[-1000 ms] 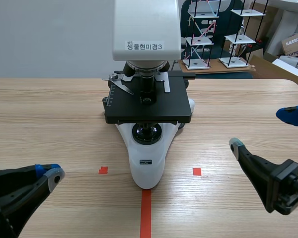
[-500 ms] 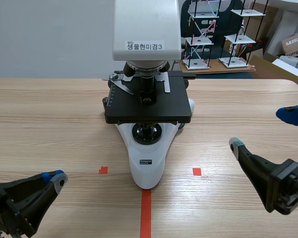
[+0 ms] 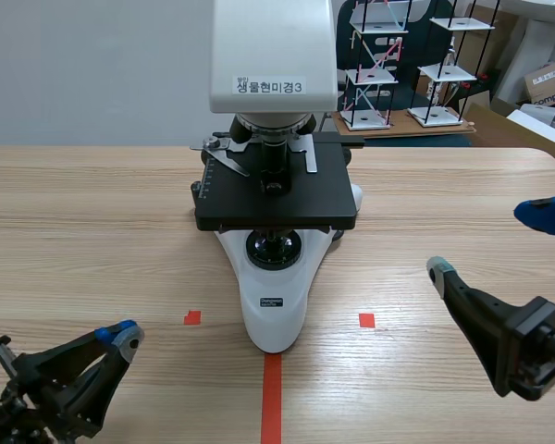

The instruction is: Point at the diaphragm

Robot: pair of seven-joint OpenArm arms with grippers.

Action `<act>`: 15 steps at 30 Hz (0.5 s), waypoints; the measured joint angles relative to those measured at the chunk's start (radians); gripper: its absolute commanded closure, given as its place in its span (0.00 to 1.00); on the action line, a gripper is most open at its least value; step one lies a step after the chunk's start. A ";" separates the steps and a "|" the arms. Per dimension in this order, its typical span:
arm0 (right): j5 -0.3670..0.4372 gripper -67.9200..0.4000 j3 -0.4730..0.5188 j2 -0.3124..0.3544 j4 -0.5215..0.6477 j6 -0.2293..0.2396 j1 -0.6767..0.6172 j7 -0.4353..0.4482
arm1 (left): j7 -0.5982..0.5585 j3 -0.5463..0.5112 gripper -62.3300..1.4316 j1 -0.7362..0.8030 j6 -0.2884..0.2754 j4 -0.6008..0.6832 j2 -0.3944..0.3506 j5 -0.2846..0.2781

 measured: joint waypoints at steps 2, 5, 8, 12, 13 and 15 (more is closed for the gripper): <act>0.000 0.11 0.000 0.000 0.000 0.000 0.000 0.000 | -0.032 0.046 0.95 -0.055 0.008 -0.064 0.024 -0.001; 0.000 0.11 0.000 0.000 0.000 0.000 0.000 0.000 | -0.125 0.108 0.95 -0.138 0.005 -0.153 0.064 -0.002; 0.000 0.11 0.000 0.000 0.000 0.000 0.000 0.000 | -0.172 0.137 0.95 -0.202 0.005 -0.224 0.111 -0.004; 0.000 0.11 0.000 0.000 0.000 0.000 0.000 0.000 | -0.222 0.143 0.95 -0.235 0.005 -0.295 0.176 -0.004; 0.000 0.11 0.000 0.000 0.000 0.000 0.000 0.000 | -0.222 0.143 0.95 -0.238 0.005 -0.310 0.191 -0.004; 0.000 0.11 0.000 0.000 0.000 0.000 0.000 0.000 | -0.219 0.143 0.95 -0.240 0.009 -0.335 0.218 -0.003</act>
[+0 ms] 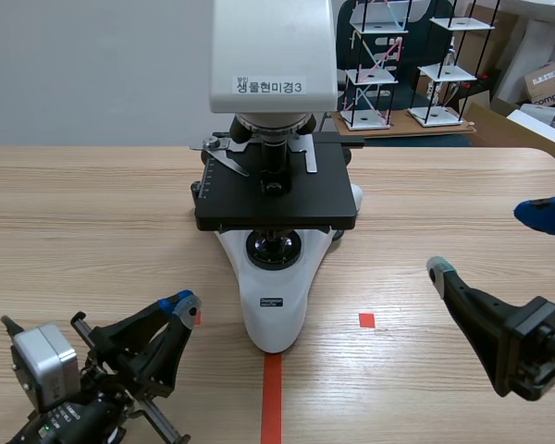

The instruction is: Point at the diaphragm

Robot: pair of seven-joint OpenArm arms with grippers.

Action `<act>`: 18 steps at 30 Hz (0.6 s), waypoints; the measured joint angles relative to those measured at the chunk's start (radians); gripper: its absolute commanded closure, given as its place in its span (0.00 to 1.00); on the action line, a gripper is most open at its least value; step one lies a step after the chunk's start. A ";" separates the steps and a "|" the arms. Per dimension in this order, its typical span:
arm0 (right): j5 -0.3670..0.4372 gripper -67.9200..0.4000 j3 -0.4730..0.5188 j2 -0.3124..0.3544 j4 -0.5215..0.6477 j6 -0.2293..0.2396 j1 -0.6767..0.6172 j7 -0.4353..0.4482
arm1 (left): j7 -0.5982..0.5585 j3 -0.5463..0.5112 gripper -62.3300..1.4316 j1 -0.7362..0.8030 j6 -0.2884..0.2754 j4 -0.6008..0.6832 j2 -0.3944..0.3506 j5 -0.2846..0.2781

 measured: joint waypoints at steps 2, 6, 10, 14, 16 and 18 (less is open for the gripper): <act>0.000 0.11 0.000 0.000 0.000 0.000 0.000 0.000 | -0.001 -0.001 0.95 -0.005 0.009 -0.015 0.021 0.020; 0.000 0.11 0.000 0.000 0.000 0.000 0.000 0.000 | -0.001 -0.001 0.95 -0.020 0.024 -0.016 0.042 0.052; 0.000 0.11 0.000 0.000 0.000 0.000 0.000 0.000 | -0.001 -0.001 0.95 -0.044 0.023 -0.010 0.049 0.051; 0.000 0.11 0.000 0.000 0.000 0.000 0.000 0.000 | 0.000 -0.002 0.95 -0.058 0.023 -0.007 0.049 0.051; 0.000 0.11 0.000 0.000 0.000 0.000 0.000 0.000 | 0.006 -0.002 0.95 -0.056 0.023 -0.007 0.049 0.051; 0.000 0.11 0.000 0.000 0.000 0.000 0.000 0.000 | 0.007 -0.002 0.95 -0.055 0.023 -0.008 0.049 0.051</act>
